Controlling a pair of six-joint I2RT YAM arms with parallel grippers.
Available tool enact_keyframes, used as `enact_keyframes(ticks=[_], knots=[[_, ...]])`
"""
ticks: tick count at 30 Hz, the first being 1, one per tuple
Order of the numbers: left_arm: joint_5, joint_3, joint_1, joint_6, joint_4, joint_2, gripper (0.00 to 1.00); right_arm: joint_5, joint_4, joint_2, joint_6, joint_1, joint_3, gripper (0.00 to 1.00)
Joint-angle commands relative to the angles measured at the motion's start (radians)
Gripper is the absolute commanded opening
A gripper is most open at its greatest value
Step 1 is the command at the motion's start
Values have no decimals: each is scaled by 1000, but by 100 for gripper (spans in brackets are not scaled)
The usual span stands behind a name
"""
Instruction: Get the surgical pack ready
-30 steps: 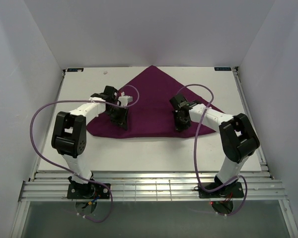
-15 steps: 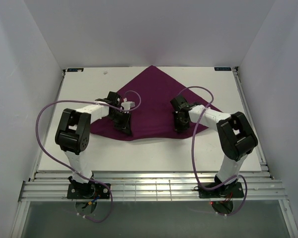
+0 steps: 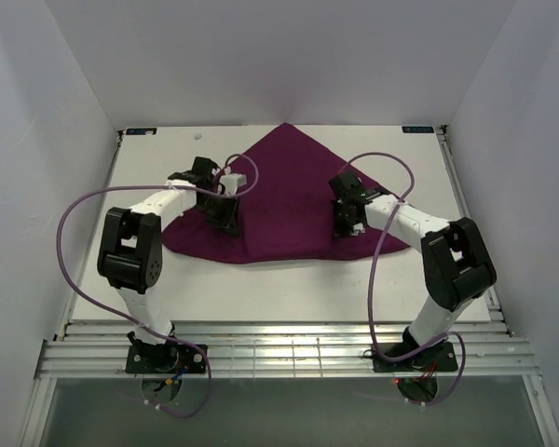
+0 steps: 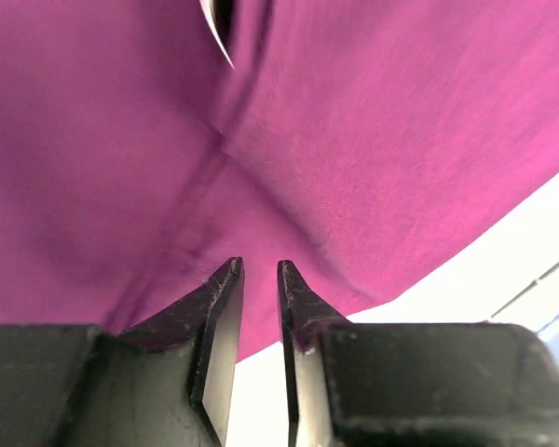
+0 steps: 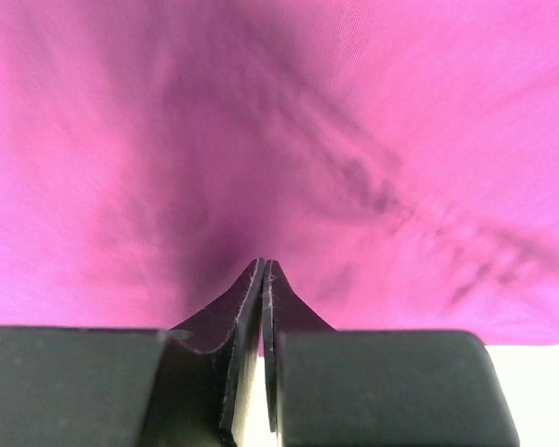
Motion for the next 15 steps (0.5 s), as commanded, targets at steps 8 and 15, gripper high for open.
enact_keyframes(ticks=[8,15], knots=[[62,335,16,57,20,-34,42,-166,165,81,-278,-65,359,8],[155,617,-4,-43,42,241,42,-619,289,334,-263,-65,552,8]])
